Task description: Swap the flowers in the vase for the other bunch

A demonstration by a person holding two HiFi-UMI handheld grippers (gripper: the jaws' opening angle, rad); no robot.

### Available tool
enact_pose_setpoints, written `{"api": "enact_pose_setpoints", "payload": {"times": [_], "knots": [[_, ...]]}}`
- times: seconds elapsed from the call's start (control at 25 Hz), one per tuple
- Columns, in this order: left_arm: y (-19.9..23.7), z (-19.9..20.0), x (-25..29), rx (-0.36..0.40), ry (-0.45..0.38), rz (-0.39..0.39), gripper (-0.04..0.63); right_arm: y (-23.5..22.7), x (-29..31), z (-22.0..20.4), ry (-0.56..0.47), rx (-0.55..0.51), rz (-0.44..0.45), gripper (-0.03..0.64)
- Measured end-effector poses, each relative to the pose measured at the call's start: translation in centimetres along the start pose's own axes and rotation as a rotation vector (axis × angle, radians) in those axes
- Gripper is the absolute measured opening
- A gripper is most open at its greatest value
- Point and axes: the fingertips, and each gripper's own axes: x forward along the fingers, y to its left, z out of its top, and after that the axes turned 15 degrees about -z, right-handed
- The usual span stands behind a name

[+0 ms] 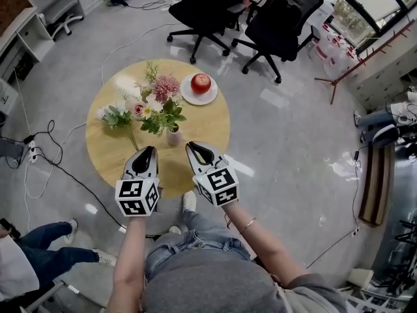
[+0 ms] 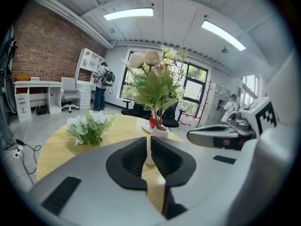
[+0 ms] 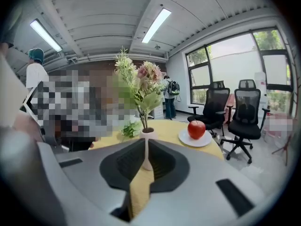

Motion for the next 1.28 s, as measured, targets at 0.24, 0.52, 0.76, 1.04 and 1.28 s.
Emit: {"api": "enact_pose_setpoints", "payload": {"times": [0.24,0.52,0.76,1.04,1.28], "knots": [[0.1,1.0,1.0,0.001,-0.005,0.022,0.023,-0.5,0.8,0.5,-0.016,0.004,0.046,0.041],[0.7,1.2,1.7,-0.013,-0.007,0.051,0.084,0.1,2.3,0.0,-0.002,-0.049,0.14,0.119],[0.6,1.8,2.1,-0.025,-0.019,0.05,0.122,0.7,3.1,-0.5,-0.007,-0.145,0.201,0.207],[-0.2,2.0,2.6,-0.045,-0.031,0.037,0.133,1.3,4.0,-0.8,-0.008,-0.189,0.236,0.253],[-0.7,2.3,2.5,-0.072,-0.036,0.026,0.173,1.4,4.8,-0.8,-0.001,-0.293,0.216,0.267]]}}
